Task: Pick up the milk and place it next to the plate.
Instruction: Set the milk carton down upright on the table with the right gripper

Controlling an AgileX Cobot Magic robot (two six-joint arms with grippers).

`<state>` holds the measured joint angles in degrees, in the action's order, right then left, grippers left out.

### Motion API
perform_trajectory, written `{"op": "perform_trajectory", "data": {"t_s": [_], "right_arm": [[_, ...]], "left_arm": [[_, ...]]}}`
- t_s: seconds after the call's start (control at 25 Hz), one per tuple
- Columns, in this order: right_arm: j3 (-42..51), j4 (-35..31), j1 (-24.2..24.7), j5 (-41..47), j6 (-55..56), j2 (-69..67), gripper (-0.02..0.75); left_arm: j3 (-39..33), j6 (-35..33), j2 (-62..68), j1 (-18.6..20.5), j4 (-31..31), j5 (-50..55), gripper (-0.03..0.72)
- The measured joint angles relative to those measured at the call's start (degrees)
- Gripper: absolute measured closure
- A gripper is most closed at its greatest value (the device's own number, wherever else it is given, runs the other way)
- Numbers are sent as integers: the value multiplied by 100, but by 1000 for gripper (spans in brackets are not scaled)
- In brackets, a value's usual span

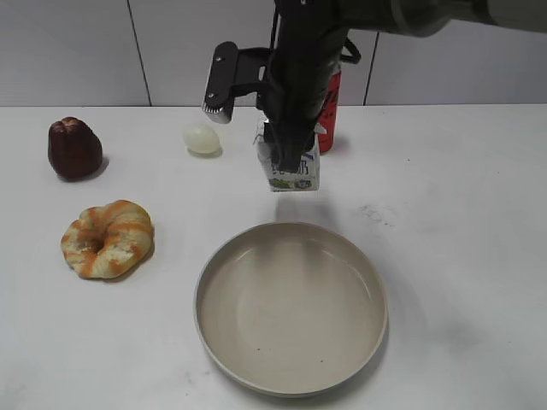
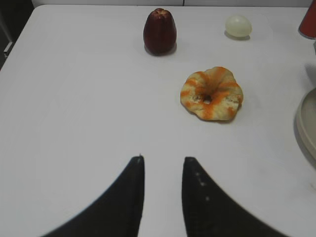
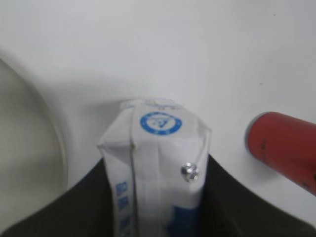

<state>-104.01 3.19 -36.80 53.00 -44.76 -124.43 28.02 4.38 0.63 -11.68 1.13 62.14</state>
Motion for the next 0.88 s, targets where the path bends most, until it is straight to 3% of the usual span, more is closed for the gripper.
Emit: {"op": "perform_trajectory", "data": {"t_s": [0.44,0.6,0.88], "right_arm": [[0,-757,248,112,-242,-353,451],[5,-858,248,-14,-423,-370,384],[5,-919,248,-43,-453,-222,203]], "left_arm": [[0,0,0,0,0,0,479],[0,0,0,0,0,0,479],[0,0,0,0,0,0,479]]}}
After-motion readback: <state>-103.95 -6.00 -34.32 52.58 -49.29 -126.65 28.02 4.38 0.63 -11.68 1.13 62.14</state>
